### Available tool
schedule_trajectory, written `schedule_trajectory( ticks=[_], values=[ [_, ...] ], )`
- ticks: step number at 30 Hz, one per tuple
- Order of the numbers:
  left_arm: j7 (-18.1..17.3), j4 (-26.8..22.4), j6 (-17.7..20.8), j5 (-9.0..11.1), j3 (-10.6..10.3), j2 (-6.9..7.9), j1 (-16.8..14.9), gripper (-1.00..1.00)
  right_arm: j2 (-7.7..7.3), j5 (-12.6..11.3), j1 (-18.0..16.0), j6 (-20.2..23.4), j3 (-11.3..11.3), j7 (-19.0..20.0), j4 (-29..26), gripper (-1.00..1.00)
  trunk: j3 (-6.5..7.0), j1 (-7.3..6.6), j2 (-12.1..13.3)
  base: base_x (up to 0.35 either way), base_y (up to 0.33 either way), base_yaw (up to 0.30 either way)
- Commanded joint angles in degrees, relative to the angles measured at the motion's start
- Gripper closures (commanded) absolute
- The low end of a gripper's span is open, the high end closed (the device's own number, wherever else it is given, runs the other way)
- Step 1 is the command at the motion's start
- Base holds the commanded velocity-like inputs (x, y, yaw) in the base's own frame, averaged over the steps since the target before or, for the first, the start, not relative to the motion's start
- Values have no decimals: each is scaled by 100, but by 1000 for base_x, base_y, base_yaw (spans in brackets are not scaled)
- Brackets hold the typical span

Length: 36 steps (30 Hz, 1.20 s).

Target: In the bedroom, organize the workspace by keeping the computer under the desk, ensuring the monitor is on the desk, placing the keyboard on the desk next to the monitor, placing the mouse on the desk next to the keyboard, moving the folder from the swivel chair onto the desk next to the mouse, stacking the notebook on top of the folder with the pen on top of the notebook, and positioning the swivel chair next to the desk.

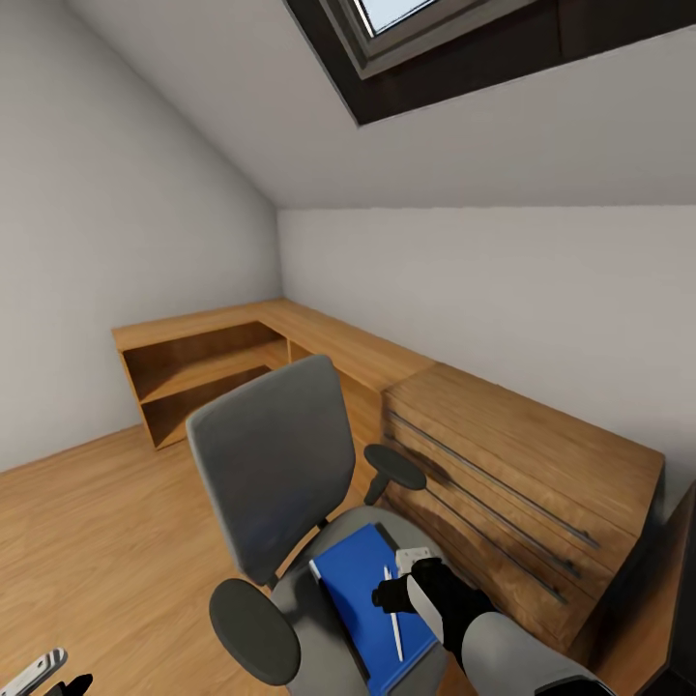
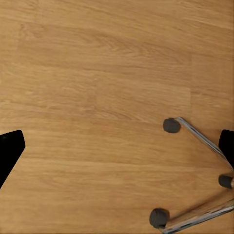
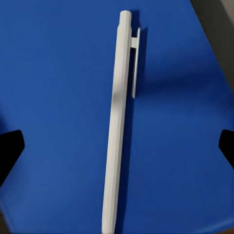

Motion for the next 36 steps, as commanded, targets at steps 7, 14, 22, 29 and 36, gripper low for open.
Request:
schedule_trajectory(
  ticks=[7,14,22,29,36],
  values=[
    [46,-11,30,57,-1,-2,-1,-100,0,-49,-5,26,22,-17,-6,-100,-96,110,-205,0,0,0],
    [46,-11,30,57,2,0,-1,-100,0,-48,-4,25,22,-17,-6,-100,-168,198,-366,0,0,0],
    [46,-11,30,58,4,0,-3,-100,0,-48,-5,23,22,-17,-6,-100,-168,198,-366,0,0,0],
    [46,-11,30,62,4,6,-1,-100,0,-48,-5,18,29,-17,-6,-100,-222,264,-486,0,0,0],
    [46,-4,30,65,4,8,-1,-100,0,-48,-4,18,31,-17,-6,-100,-240,286,-526,0,0,0]
  ],
)
